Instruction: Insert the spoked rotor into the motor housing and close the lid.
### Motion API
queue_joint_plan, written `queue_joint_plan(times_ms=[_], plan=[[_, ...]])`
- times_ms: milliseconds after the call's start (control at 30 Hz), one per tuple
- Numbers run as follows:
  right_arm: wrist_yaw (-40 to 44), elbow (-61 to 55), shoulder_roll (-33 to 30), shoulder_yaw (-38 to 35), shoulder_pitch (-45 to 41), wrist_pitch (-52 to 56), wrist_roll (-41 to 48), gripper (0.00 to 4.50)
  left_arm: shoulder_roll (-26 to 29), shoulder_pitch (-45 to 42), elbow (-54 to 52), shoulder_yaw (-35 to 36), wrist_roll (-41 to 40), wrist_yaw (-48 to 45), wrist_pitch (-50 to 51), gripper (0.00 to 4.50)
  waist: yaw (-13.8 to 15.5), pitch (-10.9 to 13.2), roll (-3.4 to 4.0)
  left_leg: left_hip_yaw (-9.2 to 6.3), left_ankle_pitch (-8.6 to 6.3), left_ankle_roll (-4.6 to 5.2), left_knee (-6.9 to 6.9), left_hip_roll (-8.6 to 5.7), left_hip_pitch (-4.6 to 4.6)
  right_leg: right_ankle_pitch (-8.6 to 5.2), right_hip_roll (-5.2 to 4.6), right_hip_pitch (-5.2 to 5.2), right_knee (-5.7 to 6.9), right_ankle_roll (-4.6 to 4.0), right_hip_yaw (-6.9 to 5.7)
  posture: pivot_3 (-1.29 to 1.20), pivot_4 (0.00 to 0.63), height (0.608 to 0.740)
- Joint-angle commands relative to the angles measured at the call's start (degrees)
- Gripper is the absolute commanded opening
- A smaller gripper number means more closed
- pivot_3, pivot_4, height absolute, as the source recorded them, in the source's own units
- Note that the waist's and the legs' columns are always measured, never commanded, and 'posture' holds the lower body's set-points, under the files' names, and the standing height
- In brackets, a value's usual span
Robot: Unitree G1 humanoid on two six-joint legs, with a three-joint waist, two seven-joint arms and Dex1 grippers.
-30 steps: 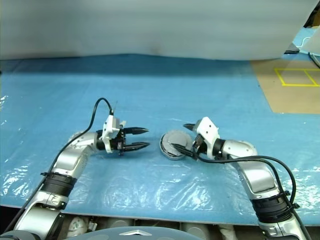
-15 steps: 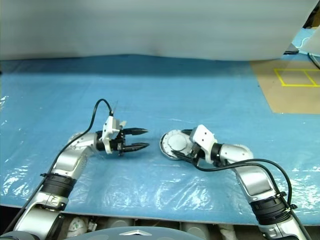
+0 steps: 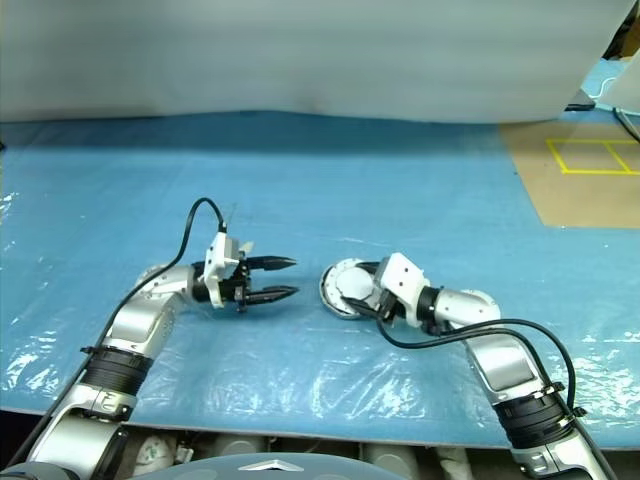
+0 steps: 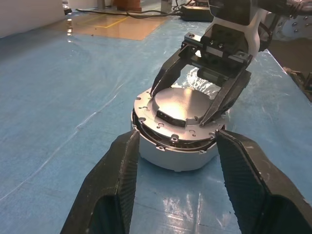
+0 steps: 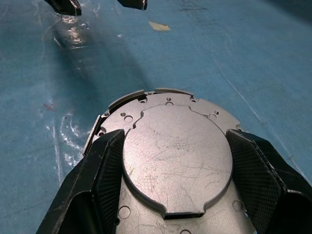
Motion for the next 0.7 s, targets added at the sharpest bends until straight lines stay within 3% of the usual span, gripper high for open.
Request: queue_joint_plan(times_ms=[33, 400, 700], plan=[[0.3, -0.4, -0.4, -0.1, -0.9, 1.9, -0.3, 2.95, 0.1, -0.6, -1.2, 0.8, -0.9, -0.3, -1.1, 2.60, 0.0, 0.0, 0.00, 0.00, 0.00, 0.00, 0.00, 0.00, -0.01, 0.00, 0.00, 0.00, 0.00, 0.00, 0.00, 0.00, 0.150, 0.740], [-1.5, -4.8, 4.1, -4.8, -5.8, 15.0, 10.0, 2.95, -0.1, -0.1, -0.2, 0.5, 0.6, 0.8, -3.3, 2.60, -0.1, 0.0, 0.01, 0.00, 0.01, 0.01, -0.02, 0.00, -0.17, 0.00, 0.00, -0.18, -0.01, -0.01, 0.00, 0.00, 0.150, 0.740], [-2.5, -2.6, 5.1, -1.5, -7.6, 14.6, 6.5, 2.95, -0.1, -0.1, 0.5, 0.5, 0.6, 1.4, -4.0, 2.60, 0.0, 0.0, 0.01, 0.01, 0.08, -0.13, -0.04, 0.00, -0.27, 0.00, 0.01, -0.27, -0.03, -0.01, -0.01, 0.00, 0.150, 0.740]])
